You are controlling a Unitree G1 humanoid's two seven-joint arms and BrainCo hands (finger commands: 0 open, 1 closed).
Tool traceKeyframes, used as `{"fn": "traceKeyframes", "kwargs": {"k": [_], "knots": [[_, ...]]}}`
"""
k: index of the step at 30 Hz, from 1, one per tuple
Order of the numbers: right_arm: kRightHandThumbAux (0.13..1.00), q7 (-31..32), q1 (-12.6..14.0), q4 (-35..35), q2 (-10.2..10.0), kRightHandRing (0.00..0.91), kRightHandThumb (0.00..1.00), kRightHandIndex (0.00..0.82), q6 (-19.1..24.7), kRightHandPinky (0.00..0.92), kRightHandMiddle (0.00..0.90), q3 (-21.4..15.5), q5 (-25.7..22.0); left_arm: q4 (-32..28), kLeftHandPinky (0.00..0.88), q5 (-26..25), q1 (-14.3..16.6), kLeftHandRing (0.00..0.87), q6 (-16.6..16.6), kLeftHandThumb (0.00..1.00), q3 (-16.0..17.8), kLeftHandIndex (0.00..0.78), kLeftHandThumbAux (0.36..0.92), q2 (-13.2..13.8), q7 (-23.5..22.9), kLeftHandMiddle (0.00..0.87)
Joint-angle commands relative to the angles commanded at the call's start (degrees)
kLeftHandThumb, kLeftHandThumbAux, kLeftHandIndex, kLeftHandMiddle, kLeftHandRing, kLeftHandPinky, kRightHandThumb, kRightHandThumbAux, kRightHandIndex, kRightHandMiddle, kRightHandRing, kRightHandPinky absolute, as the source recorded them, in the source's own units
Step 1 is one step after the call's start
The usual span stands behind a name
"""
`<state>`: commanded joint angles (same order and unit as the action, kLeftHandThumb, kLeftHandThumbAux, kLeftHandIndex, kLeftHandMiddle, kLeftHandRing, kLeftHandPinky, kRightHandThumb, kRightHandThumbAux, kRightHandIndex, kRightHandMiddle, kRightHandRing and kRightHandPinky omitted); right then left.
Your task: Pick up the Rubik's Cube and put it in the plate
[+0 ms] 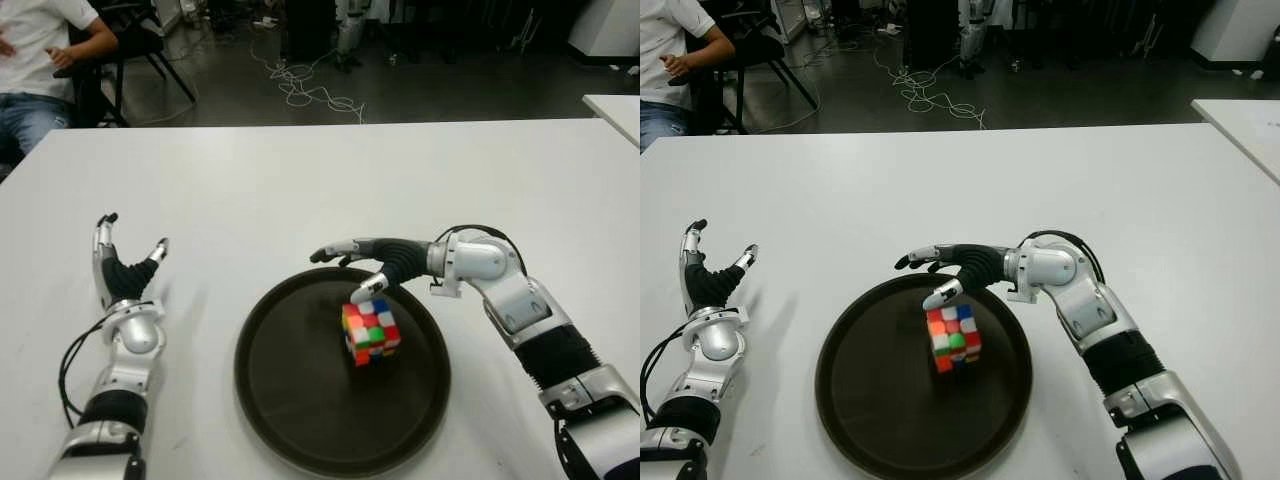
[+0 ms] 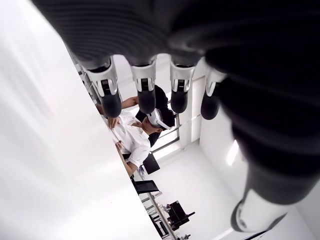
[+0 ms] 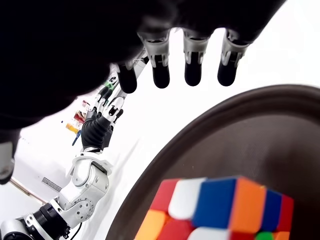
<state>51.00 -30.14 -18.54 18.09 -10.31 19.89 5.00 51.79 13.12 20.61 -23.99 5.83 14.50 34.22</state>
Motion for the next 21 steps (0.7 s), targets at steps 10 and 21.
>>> {"fn": "traceKeyframes", "kwargs": {"k": [10, 21], "knots": [[0.421, -0.1, -0.2, 0.0, 0.1, 0.006, 0.000, 0.000, 1.1, 0.000, 0.028, 0.1, 0.4, 0.0, 0.000, -0.1, 0.1, 0.011, 0.8, 0.000, 0.1, 0.016, 0.750, -0.1, 0.1, 0.028], [0.404, -3.2, -0.4, -0.1, 0.7, 0.014, 0.000, 0.000, -0.2, 0.000, 0.033, 0.4, 3.7, 0.0, 0.000, 0.1, 0.3, 0.008, 0.7, 0.000, -0.1, 0.019, 0.745, -0.2, 0.5, 0.029]]}}
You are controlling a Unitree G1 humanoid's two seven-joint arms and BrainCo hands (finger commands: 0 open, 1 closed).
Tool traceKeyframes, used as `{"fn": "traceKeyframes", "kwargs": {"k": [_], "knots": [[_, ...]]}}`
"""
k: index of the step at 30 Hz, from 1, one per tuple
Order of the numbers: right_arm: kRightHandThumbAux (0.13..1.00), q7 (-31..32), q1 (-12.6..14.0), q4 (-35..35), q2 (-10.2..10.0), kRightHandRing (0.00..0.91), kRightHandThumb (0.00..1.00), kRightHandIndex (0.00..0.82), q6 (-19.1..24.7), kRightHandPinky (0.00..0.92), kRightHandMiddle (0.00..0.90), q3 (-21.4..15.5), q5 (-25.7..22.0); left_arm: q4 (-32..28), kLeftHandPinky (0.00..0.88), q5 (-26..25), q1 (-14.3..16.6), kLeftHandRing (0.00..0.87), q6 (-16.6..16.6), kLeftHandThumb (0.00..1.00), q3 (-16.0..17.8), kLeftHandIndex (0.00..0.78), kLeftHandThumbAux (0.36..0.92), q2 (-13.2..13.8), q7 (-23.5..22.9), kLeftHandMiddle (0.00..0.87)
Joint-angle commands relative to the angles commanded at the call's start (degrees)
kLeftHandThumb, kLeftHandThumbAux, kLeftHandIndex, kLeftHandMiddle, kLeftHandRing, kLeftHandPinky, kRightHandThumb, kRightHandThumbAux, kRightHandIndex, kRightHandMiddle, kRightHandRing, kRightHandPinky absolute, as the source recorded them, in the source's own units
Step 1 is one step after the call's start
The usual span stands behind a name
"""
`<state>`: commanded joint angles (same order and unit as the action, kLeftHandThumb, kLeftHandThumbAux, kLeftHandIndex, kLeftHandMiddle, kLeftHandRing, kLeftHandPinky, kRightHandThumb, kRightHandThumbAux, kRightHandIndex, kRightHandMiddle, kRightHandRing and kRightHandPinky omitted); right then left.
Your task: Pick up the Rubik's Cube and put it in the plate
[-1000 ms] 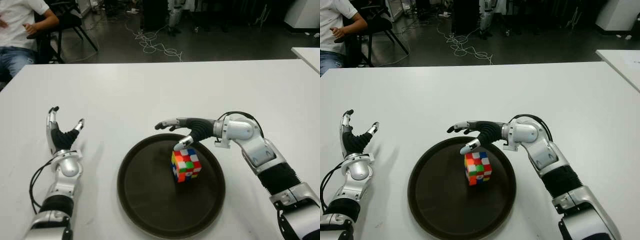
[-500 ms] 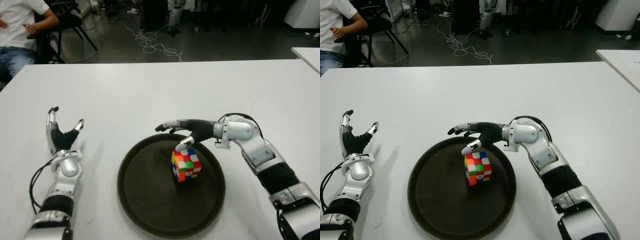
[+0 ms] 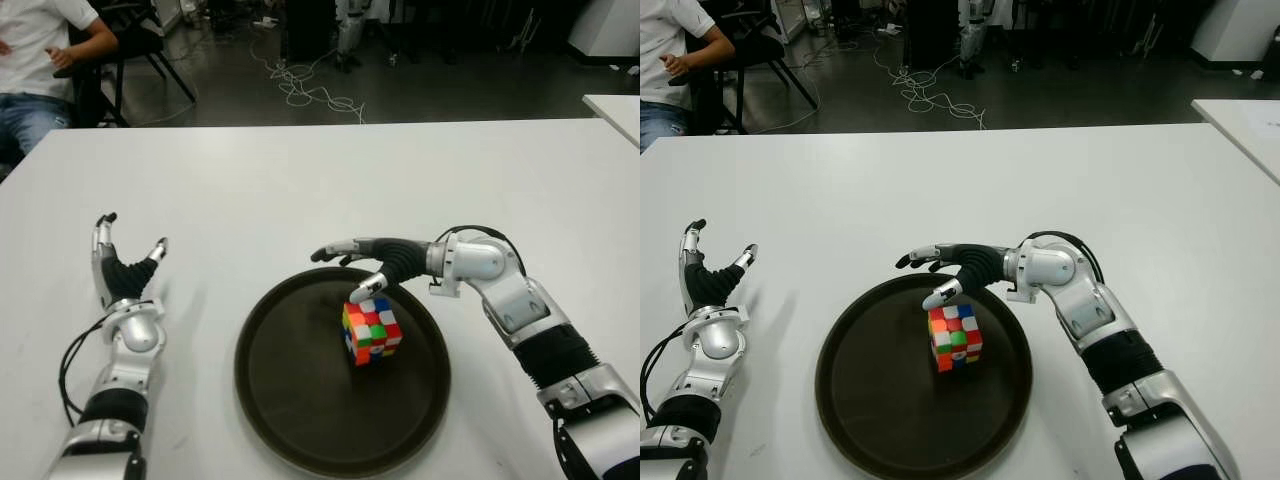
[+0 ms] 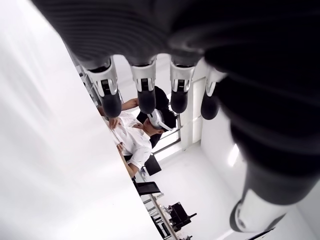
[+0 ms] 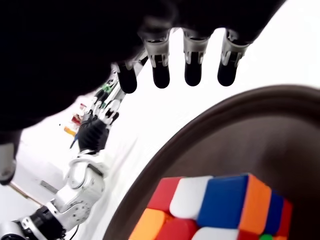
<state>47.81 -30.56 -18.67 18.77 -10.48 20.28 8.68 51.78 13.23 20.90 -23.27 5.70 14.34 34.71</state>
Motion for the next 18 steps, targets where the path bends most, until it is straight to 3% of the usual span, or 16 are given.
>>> {"fn": "traceKeyframes", "kwargs": {"k": [13, 18], "knots": [[0.421, -3.5, -2.7, -7.2, -1.0, 0.012, 0.000, 0.000, -5.5, 0.000, 0.035, -4.2, -2.8, 0.1, 0.000, -0.4, 0.1, 0.011, 0.0, 0.000, 0.2, 0.018, 0.751, 0.0, -0.4, 0.030], [0.482, -5.7, -3.9, -11.0, -2.3, 0.001, 0.000, 0.000, -7.8, 0.000, 0.007, -8.9, -7.1, 0.1, 0.000, 0.1, -0.1, 0.008, -0.2, 0.000, -0.1, 0.018, 0.738, 0.1, -0.1, 0.025]]}}
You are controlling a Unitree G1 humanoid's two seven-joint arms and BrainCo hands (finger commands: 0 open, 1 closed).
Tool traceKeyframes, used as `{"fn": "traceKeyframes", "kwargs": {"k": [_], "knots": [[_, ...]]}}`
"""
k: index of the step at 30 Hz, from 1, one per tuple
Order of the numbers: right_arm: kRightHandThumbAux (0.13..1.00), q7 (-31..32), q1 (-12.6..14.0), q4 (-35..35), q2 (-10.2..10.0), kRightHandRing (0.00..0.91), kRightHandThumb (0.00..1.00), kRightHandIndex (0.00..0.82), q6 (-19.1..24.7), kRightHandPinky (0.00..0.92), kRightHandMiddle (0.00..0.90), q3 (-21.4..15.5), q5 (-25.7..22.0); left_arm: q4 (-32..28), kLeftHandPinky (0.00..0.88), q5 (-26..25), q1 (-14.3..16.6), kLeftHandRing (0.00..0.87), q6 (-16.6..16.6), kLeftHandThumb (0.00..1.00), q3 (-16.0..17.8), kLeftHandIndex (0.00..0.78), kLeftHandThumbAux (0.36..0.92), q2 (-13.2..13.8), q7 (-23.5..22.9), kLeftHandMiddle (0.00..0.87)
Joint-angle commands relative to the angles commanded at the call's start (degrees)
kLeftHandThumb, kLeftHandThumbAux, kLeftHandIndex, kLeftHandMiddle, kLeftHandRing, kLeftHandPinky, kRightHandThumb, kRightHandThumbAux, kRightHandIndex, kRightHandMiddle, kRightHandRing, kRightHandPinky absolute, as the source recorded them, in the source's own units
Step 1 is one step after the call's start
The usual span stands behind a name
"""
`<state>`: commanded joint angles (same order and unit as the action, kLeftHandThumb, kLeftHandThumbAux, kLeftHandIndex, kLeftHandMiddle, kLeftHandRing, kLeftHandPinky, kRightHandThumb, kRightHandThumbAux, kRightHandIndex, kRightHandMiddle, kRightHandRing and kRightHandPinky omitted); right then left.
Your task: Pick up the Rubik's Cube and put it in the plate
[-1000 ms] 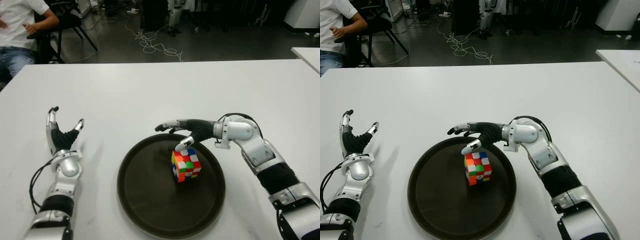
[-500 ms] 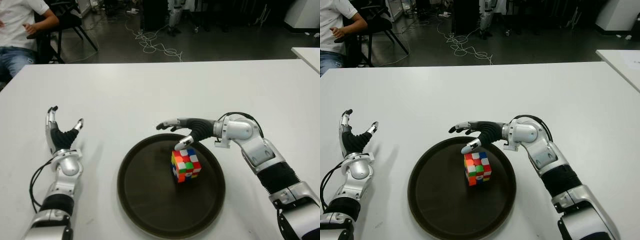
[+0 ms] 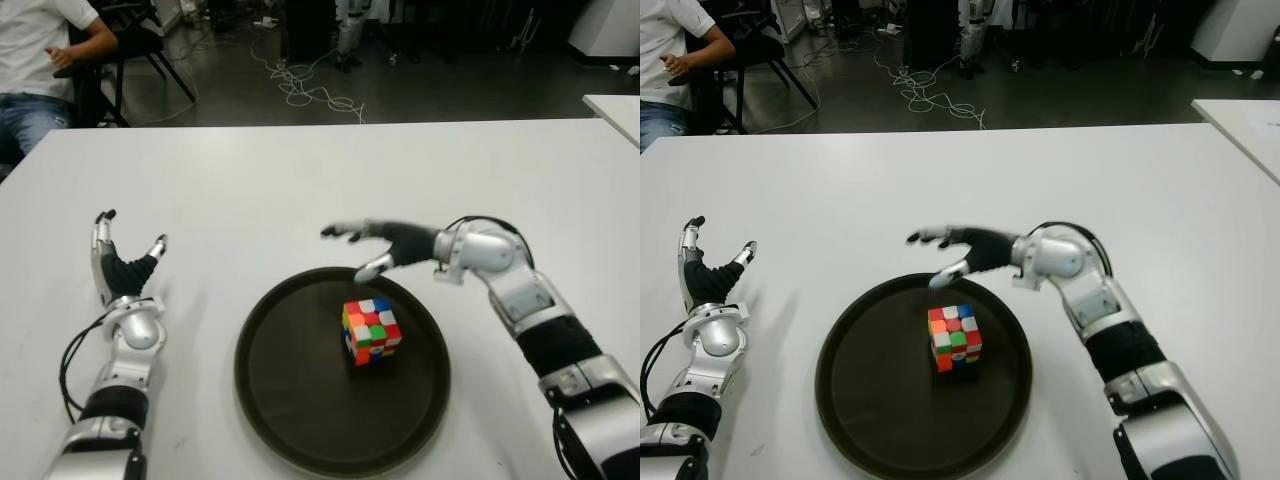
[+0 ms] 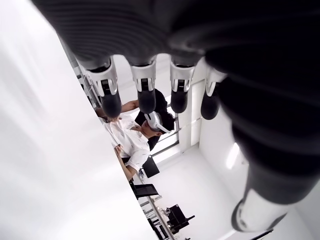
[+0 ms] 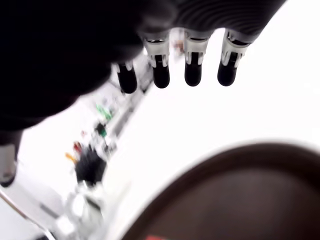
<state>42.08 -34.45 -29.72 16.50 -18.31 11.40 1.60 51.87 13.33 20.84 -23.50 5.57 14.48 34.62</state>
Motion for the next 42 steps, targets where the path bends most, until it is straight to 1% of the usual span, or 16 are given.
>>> {"fn": "traceKeyframes", "kwargs": {"k": [2, 4, 6, 9, 12, 13, 18, 20, 21, 26, 29, 32, 34, 37, 39, 42], "knots": [[0.504, -0.2, -0.4, -0.3, 0.0, 0.000, 0.000, 0.000, -0.2, 0.000, 0.003, -0.8, -0.6, 0.0, 0.000, 0.0, 0.0, 0.007, 0.0, 0.000, 0.0, 0.017, 0.733, 0.0, 0.0, 0.023], [0.537, -3.1, -0.9, -0.4, -0.5, 0.000, 0.000, 0.000, -1.1, 0.000, 0.001, -2.8, -1.2, 0.0, 0.000, 0.1, 0.1, 0.007, 0.0, 0.000, -0.1, 0.017, 0.732, 0.1, -0.1, 0.025], [0.577, -6.0, -1.0, -1.1, -0.4, 0.000, 0.000, 0.000, -2.5, 0.000, 0.000, -4.8, -1.3, 0.2, 0.000, 0.0, 0.1, 0.007, -0.1, 0.000, -0.1, 0.019, 0.734, 0.1, -0.2, 0.027], [0.625, -8.7, -2.6, -5.4, 0.9, 0.000, 0.000, 0.000, -5.3, 0.000, 0.000, -7.4, -1.3, 0.4, 0.000, 0.0, 0.1, 0.009, -0.4, 0.000, 0.0, 0.022, 0.736, 0.1, -0.4, 0.030], [0.666, -11.5, -4.0, -8.4, 1.1, 0.000, 0.000, 0.000, -7.3, 0.000, 0.000, -8.8, -0.8, 0.4, 0.005, 0.0, 0.2, 0.016, -0.6, 0.000, 0.0, 0.024, 0.737, 0.2, -0.5, 0.035], [0.672, -12.7, -4.0, -8.8, 1.2, 0.000, 0.000, 0.000, -7.8, 0.000, 0.000, -9.2, -0.5, 0.4, 0.006, -0.1, 0.2, 0.017, -0.7, 0.000, 0.0, 0.024, 0.738, 0.2, -0.6, 0.036], [0.758, -18.6, -4.8, -13.1, 1.9, 0.000, 0.000, 0.007, -10.0, 0.000, 0.007, -11.0, 0.9, -0.1, 0.006, -0.4, 0.0, 0.010, -1.1, 0.000, 0.1, 0.024, 0.735, 0.1, -1.1, 0.026], [0.770, -21.0, -3.8, -15.2, 2.5, 0.000, 0.000, 0.011, -11.9, 0.000, 0.011, -11.8, 1.3, -0.1, 0.005, -0.4, -0.1, 0.007, -0.9, 0.000, 0.1, 0.023, 0.731, 0.1, -1.2, 0.022], [0.775, -23.3, -3.5, -16.4, 2.7, 0.000, 0.000, 0.013, -12.8, 0.000, 0.013, -12.3, 1.8, -0.1, 0.005, -0.4, 0.0, 0.006, -0.9, 0.000, 0.1, 0.023, 0.729, 0.1, -1.2, 0.021], [0.777, -29.1, -3.2, -19.9, 3.1, 0.000, 0.000, 0.015, -15.8, 0.000, 0.014, -13.2, 3.2, 0.2, 0.012, -0.5, 0.1, 0.008, -1.0, 0.000, 0.2, 0.022, 0.719, 0.3, -1.4, 0.023], [0.778, -35.1, -2.7, -21.8, 3.9, 0.000, 0.000, 0.013, -16.7, 0.000, 0.013, -14.6, 4.3, 0.5, 0.014, -0.4, 0.1, 0.014, -1.2, 0.000, 0.2, 0.023, 0.717, 0.6, -1.4, 0.027], [0.785, -39.1, -2.0, -21.9, 4.3, 0.002, 0.000, 0.021, -16.8, 0.002, 0.023, -16.1, 4.3, 0.6, 0.020, 0.0, 0.1, 0.019, -1.3, 0.000, 0.0, 0.025, 0.716, 0.9, -1.1, 0.032], [0.781, -42.2, -1.0, -21.7, 4.2, 0.003, 0.000, 0.024, -16.1, 0.004, 0.024, -17.3, 4.0, 0.7, 0.027, 0.3, 0.1, 0.023, -1.2, 0.000, -0.1, 0.027, 0.715, 1.1, -1.0, 0.035], [0.770, -45.8, 0.6, -23.2, 4.2, 0.001, 0.000, 0.021, -16.0, 0.006, 0.016, -18.6, 3.9, 0.8, 0.037, 0.5, 0.2, 0.029, -1.2, 0.000, -0.2, 0.028, 0.714, 1.2, -1.0, 0.037], [0.766, -48.7, 1.3, -25.5, 3.3, 0.000, 0.000, 0.015, -15.4, 0.004, 0.011, -18.7, 4.4, 0.7, 0.032, 0.6, 0.0, 0.024, -1.4, 0.000, -0.2, 0.026, 0.719, 1.3, -1.1, 0.032], [0.773, -51.3, 1.8, -26.0, 1.8, 0.001, 0.000, 0.015, -14.5, 0.003, 0.014, -18.1, 5.3, 0.4, 0.021, 0.7, -0.1, 0.012, -1.5, 0.000, -0.2, 0.024, 0.722, 1.4, -1.2, 0.021]]}}
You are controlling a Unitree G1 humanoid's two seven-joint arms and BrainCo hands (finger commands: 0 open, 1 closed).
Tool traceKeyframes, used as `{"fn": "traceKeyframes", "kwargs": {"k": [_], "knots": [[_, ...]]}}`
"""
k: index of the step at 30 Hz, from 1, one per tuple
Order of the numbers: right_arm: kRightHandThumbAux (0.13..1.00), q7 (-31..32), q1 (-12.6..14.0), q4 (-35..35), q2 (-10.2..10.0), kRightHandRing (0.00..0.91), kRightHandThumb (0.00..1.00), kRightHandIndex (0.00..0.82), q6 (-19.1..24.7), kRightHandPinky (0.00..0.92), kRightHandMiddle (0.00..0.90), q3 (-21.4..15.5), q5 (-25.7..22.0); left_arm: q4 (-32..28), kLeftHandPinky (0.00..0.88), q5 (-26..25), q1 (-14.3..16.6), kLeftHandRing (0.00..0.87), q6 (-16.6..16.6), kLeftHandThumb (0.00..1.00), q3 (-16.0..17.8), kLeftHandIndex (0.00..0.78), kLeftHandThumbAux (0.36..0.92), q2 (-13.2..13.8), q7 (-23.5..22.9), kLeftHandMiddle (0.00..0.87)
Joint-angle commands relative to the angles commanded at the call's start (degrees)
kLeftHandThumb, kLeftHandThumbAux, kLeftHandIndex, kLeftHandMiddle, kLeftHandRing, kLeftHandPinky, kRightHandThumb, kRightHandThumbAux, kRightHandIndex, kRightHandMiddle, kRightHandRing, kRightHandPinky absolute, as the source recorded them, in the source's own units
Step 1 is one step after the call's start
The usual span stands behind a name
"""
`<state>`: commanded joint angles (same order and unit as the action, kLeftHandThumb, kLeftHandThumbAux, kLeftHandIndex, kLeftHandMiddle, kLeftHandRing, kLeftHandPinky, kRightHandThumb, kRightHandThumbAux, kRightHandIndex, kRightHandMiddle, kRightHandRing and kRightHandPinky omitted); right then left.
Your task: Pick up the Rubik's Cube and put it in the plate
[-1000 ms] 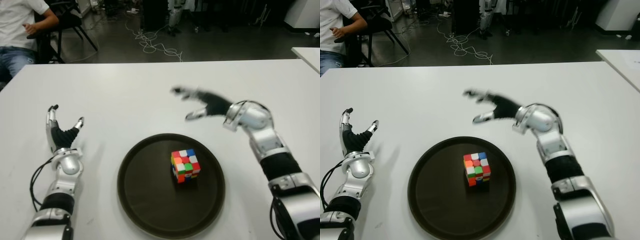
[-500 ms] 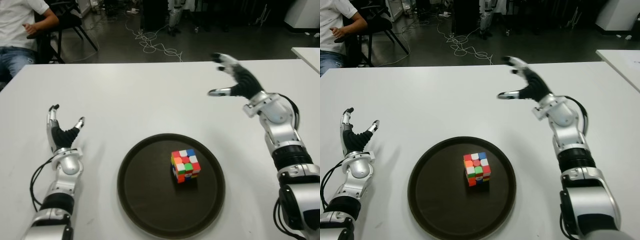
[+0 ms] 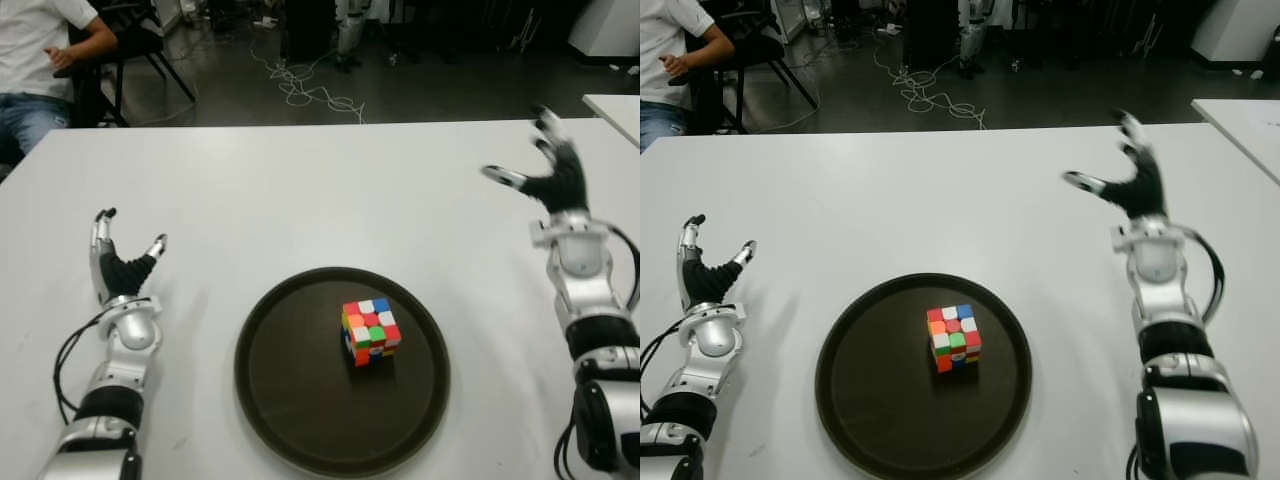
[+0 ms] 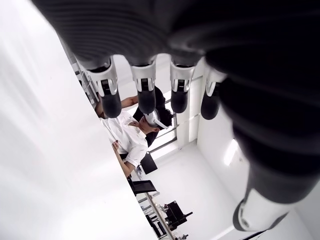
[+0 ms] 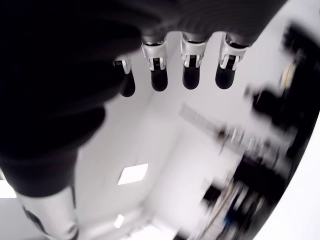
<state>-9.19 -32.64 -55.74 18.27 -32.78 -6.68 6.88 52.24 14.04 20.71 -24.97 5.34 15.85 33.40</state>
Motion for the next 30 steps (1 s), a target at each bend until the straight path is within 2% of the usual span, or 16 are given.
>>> {"fn": "traceKeyframes", "kwargs": {"k": [6, 12, 20, 30], "knots": [[0.797, -1.8, 0.9, 0.9, -1.9, 0.018, 0.000, 0.030, 2.0, 0.016, 0.037, 1.0, 0.4, 0.2, 0.015, -0.2, 0.1, 0.008, -0.3, 0.000, 0.1, 0.024, 0.713, 0.1, -0.2, 0.022], [0.823, -1.7, 1.7, 1.2, -2.9, 0.013, 0.000, 0.022, 4.1, 0.014, 0.028, 0.9, -0.2, 0.9, 0.024, -0.3, 0.2, 0.012, -1.1, 0.000, 0.0, 0.026, 0.668, 0.2, -0.3, 0.027], [0.793, -2.5, 2.3, 0.5, -3.1, 0.000, 0.000, 0.007, 4.2, 0.006, 0.006, 1.4, 0.6, 1.2, 0.021, -0.5, 0.1, 0.004, -2.3, 0.000, 0.1, 0.026, 0.683, 0.2, -0.5, 0.021], [0.800, -6.4, 3.1, -0.3, -3.3, 0.000, 0.000, 0.006, 2.2, 0.008, 0.001, 2.4, 2.9, 1.4, 0.033, -0.4, 0.0, 0.022, -2.9, 0.000, 0.0, 0.027, 0.658, 0.3, -0.8, 0.036]]}}
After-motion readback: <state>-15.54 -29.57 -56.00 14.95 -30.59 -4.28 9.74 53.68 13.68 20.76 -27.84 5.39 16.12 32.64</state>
